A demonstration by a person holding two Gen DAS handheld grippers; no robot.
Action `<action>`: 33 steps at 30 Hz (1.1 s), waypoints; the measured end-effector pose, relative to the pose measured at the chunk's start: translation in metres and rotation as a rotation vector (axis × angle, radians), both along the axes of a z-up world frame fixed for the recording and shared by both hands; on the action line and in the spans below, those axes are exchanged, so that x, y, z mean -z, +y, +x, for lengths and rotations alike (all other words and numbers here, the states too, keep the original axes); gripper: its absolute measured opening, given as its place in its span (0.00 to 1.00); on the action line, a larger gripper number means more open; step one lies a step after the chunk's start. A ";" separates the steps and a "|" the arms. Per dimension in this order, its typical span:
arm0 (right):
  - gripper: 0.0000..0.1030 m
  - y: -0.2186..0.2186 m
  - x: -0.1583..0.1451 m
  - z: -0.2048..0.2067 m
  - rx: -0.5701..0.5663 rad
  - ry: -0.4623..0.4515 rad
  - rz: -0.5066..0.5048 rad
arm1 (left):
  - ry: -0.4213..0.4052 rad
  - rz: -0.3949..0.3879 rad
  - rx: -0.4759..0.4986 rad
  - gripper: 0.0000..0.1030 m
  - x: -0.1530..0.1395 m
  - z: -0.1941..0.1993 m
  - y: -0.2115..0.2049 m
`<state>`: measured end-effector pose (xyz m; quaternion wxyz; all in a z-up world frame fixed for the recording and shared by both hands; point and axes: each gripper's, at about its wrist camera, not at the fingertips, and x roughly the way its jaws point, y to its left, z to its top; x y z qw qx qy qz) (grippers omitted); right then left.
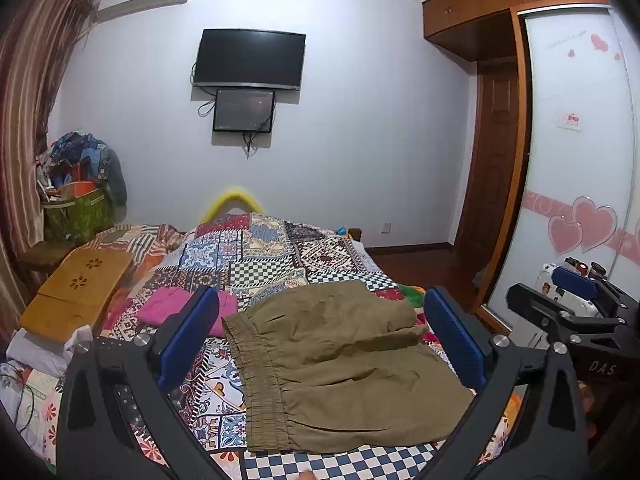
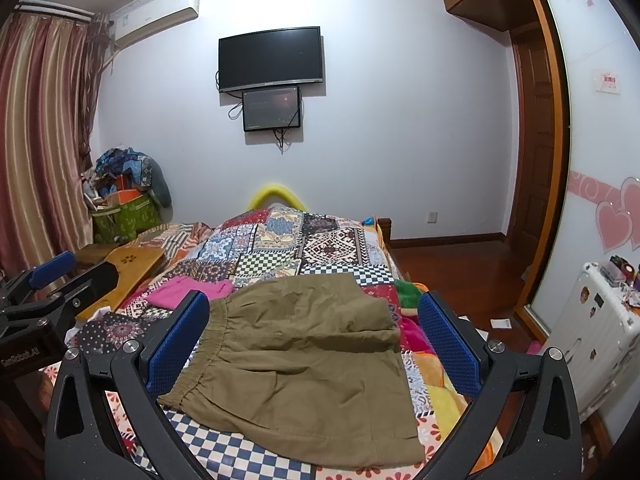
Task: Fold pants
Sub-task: 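Lower the left tool to the elastic waistband while the right tool lowers to the pant hem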
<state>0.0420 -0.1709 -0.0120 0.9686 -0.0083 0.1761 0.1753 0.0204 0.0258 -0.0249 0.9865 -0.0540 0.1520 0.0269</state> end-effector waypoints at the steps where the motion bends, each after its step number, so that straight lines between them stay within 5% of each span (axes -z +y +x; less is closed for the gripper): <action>1: 1.00 -0.002 0.002 0.001 0.001 0.000 0.001 | 0.005 0.000 -0.007 1.00 0.002 0.003 0.000; 16: 1.00 -0.042 0.062 0.075 0.083 0.199 -0.032 | 0.213 0.012 -0.100 1.00 0.073 0.082 0.049; 22: 1.00 -0.043 0.082 0.110 0.092 0.246 -0.127 | 0.318 -0.008 -0.123 1.00 0.112 0.129 0.083; 33: 1.00 -0.030 0.116 0.181 0.062 0.325 -0.250 | 0.537 -0.055 -0.154 0.76 0.175 0.217 0.135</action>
